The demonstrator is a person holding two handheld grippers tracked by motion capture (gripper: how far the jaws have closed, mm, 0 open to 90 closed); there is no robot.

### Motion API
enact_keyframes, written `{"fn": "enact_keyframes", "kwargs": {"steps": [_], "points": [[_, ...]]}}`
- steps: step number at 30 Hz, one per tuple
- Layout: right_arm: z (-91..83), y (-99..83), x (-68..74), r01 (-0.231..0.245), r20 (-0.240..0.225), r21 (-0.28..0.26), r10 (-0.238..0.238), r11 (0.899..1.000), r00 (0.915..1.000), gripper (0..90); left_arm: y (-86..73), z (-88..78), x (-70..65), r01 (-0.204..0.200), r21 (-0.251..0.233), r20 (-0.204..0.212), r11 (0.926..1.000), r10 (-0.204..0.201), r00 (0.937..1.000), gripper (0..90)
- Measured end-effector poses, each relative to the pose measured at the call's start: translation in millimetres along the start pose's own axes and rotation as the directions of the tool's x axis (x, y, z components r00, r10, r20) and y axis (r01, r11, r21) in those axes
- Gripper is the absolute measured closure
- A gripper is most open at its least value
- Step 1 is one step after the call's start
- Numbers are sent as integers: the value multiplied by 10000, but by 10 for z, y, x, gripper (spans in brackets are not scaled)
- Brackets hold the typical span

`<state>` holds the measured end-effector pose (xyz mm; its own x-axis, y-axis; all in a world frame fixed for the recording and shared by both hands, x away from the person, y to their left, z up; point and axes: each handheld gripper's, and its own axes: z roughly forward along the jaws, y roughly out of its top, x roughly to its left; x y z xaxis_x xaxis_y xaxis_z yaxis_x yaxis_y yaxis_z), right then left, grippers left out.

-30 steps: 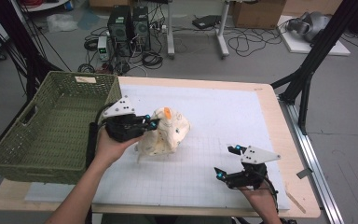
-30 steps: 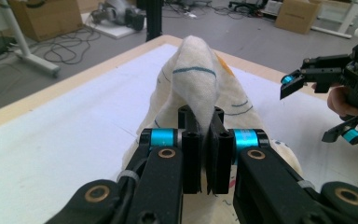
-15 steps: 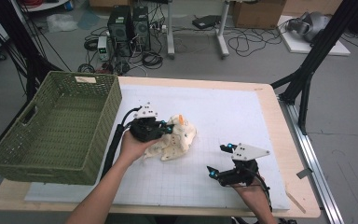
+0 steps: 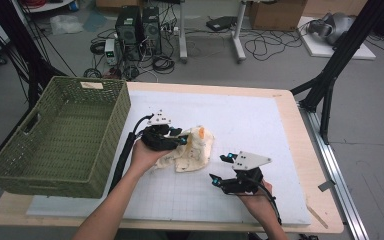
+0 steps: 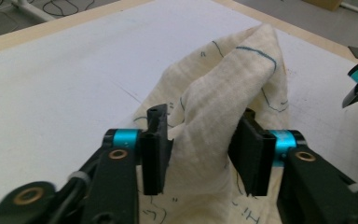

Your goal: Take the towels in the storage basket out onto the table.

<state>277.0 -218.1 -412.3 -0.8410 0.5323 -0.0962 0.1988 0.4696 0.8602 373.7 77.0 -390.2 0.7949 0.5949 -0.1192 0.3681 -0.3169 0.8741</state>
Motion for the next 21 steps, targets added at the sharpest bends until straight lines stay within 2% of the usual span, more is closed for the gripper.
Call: {"fn": "enact_keyframes", "kwargs": {"steps": [2,4,11,16,20,21], "points": [[50,17,25,190,-177,92,-188,9998,9997,355,3,-54,-4,-102,-3,-22,9999,102,9999,558],[74,23,39,272,-165,184,-269,9995,9995,373,-22,-132,-10,-138,-204,-103,9997,136,9999,533],[150,39,53,215,-292,236,-208,9995,9994,458,-224,-321,12,272,-447,-384,9986,-289,9988,490],[244,40,70,136,-425,376,-120,9992,9990,499,-400,-361,-49,171,-141,-332,9998,-175,9993,498],[337,49,110,141,-568,482,-114,9987,9983,519,-538,-366,-54,199,331,-314,9993,-189,9993,546],[361,52,125,136,-602,541,-104,9984,9981,523,-560,-358,-46,209,620,-257,9979,-194,9995,566]]}}
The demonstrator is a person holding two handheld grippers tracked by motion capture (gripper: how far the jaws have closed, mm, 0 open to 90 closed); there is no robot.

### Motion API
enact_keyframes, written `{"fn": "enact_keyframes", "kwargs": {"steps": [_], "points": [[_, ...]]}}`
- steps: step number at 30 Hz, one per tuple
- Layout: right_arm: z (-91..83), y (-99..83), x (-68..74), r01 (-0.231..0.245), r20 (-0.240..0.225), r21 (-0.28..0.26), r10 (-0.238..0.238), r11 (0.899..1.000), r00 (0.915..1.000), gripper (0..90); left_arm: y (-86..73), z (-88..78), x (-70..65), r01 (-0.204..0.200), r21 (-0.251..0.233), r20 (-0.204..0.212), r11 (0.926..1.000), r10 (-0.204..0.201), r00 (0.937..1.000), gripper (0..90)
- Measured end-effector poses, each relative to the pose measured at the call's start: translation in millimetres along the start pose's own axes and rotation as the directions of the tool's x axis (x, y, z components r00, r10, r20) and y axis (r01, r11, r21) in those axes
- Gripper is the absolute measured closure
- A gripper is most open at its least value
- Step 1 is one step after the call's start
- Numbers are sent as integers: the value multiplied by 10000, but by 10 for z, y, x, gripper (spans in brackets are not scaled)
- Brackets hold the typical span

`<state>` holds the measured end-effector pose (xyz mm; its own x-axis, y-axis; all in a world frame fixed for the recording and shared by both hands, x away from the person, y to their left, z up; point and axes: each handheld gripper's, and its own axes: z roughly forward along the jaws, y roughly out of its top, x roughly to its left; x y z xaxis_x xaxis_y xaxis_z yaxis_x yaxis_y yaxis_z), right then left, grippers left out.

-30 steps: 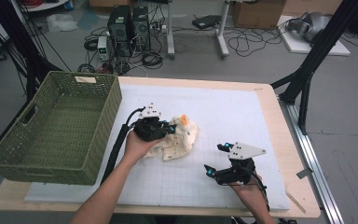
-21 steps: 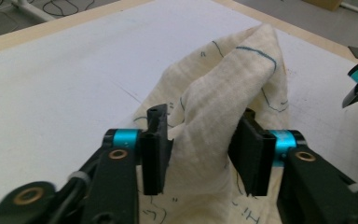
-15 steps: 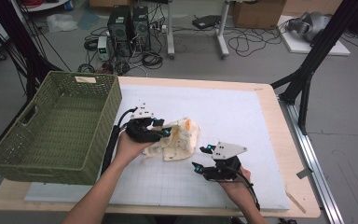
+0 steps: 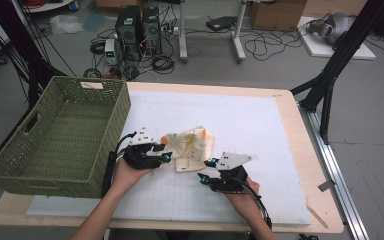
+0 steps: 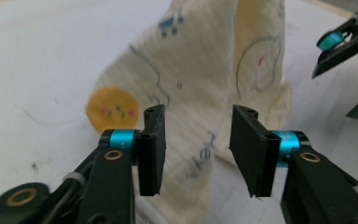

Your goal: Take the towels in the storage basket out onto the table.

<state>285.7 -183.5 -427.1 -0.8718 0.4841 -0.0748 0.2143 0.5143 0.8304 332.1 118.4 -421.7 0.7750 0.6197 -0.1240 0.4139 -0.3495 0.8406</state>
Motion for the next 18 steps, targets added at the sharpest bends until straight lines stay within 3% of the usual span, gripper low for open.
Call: {"fn": "enact_keyframes", "kwargs": {"steps": [4,11,18], "points": [[120,20,28,63,-131,89,-62,9999,9999,537,-80,20,-4,-40,236,3,9997,40,10000,628],[292,55,60,34,-303,309,-24,9995,9995,575,-165,164,7,-193,1441,-42,9894,201,9998,706],[447,59,44,-64,-296,778,87,9969,9995,650,-169,204,-8,-289,1354,-84,9904,303,9995,844]]}}
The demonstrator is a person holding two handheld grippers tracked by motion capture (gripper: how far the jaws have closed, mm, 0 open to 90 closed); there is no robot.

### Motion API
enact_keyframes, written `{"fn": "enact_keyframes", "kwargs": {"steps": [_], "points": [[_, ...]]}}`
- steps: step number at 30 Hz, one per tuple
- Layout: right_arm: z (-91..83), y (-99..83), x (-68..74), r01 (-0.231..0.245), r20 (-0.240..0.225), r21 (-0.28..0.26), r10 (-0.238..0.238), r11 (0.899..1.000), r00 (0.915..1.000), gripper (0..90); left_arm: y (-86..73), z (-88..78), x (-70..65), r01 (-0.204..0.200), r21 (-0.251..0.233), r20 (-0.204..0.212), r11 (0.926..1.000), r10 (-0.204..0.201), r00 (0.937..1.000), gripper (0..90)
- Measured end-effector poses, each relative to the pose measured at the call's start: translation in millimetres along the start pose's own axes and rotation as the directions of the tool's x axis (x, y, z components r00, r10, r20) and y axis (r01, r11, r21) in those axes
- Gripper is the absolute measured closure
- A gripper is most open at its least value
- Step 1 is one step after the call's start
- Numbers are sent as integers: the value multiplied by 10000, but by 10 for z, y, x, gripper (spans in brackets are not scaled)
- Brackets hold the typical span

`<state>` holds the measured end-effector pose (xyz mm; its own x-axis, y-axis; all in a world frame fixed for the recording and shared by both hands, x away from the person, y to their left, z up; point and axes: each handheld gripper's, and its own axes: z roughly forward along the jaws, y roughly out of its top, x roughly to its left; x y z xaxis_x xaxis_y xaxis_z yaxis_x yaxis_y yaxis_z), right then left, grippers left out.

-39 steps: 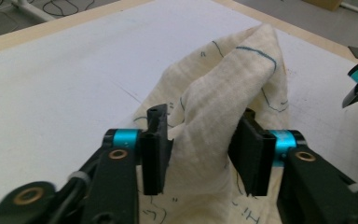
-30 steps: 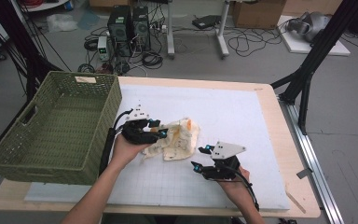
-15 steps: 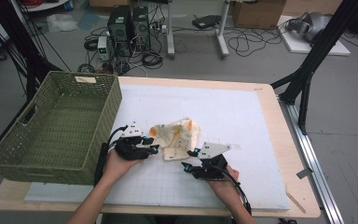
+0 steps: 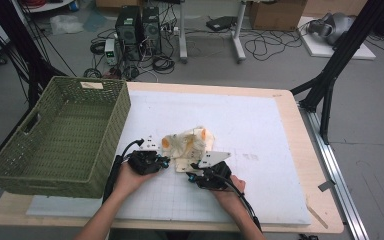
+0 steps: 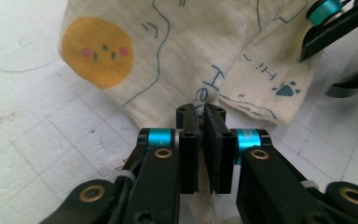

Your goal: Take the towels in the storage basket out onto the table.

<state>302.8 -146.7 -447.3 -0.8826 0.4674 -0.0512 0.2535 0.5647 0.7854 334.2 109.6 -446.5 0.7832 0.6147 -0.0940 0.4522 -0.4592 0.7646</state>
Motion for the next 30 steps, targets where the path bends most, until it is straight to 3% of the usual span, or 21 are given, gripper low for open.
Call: {"fn": "enact_keyframes", "kwargs": {"steps": [8,16,23,30], "points": [[46,-8,-23,93,-88,265,-91,9996,9999,724,-1,-1,6,42,17,48,10000,-42,10000,861],[43,-13,-49,125,-123,286,-121,9995,9999,867,-2,2,16,147,-16,111,9999,-147,9998,863],[2,-14,-86,-40,-373,17,41,10000,9993,884,1,-21,31,252,-68,114,9997,-252,9996,871],[-182,-30,-108,54,-524,-187,-64,9998,9986,885,21,-187,16,275,-572,25,9980,-274,9996,878]]}}
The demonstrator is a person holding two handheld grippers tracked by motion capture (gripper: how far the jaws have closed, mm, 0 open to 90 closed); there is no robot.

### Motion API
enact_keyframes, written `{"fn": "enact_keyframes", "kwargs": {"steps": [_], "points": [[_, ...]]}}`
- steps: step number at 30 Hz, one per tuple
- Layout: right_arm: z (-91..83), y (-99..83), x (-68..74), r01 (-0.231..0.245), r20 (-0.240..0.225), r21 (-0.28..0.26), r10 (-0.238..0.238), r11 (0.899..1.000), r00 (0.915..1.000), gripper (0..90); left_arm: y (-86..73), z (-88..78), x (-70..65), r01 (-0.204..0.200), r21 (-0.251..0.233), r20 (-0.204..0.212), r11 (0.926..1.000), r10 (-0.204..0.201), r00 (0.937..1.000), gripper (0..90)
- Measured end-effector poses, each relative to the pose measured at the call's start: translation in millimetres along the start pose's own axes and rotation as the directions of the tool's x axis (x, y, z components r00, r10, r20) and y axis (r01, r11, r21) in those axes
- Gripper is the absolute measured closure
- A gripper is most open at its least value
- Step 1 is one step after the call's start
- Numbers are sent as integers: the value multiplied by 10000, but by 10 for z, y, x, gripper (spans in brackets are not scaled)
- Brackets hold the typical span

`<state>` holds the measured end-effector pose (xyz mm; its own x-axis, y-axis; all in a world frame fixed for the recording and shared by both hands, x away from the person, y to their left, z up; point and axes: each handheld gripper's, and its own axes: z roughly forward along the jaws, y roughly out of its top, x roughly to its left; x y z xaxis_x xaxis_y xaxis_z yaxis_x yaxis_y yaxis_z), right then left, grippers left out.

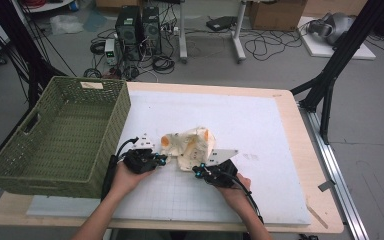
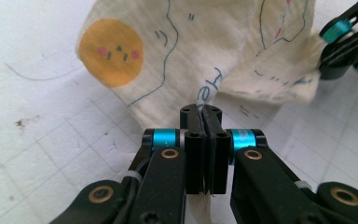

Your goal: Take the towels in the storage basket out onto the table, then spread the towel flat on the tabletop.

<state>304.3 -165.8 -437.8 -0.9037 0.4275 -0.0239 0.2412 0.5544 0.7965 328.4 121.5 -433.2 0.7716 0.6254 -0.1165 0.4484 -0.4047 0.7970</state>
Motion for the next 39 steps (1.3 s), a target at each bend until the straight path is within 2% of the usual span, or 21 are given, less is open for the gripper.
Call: {"fn": "enact_keyframes", "kwargs": {"steps": [6,9,16,19,26,33,37,39], "points": [[-391,-47,-23,331,-60,-425,-333,9985,9994,884,27,-228,-24,189,-810,-6,9965,-190,9998,879],[-619,-108,-42,248,-82,-705,-255,9972,9996,884,25,-352,-67,267,-1153,57,9930,-262,9996,879],[-1016,-270,-34,294,-210,-1015,-316,9944,9993,884,-45,-565,-249,212,-1587,33,9871,-210,9998,879],[-1128,-363,-5,364,-282,-971,-393,9946,9988,884,-104,-628,-359,101,-1517,57,9884,-93,9999,879],[-1263,-551,82,261,-677,-936,-325,9953,9972,884,-313,-782,-632,-127,-1141,99,9934,139,9999,879],[-1209,-697,202,301,-1368,-537,-372,9981,9899,874,-502,-887,-792,-398,-655,516,9971,432,9977,866],[-1245,-686,194,124,-1649,-819,-258,9966,9860,745,-497,-900,-799,-379,-811,790,9960,443,9959,740],[-1284,-649,166,11,-1668,-918,-165,9958,9859,707,-449,-895,-787,-505,-987,745,9938,580,9955,697]]}}
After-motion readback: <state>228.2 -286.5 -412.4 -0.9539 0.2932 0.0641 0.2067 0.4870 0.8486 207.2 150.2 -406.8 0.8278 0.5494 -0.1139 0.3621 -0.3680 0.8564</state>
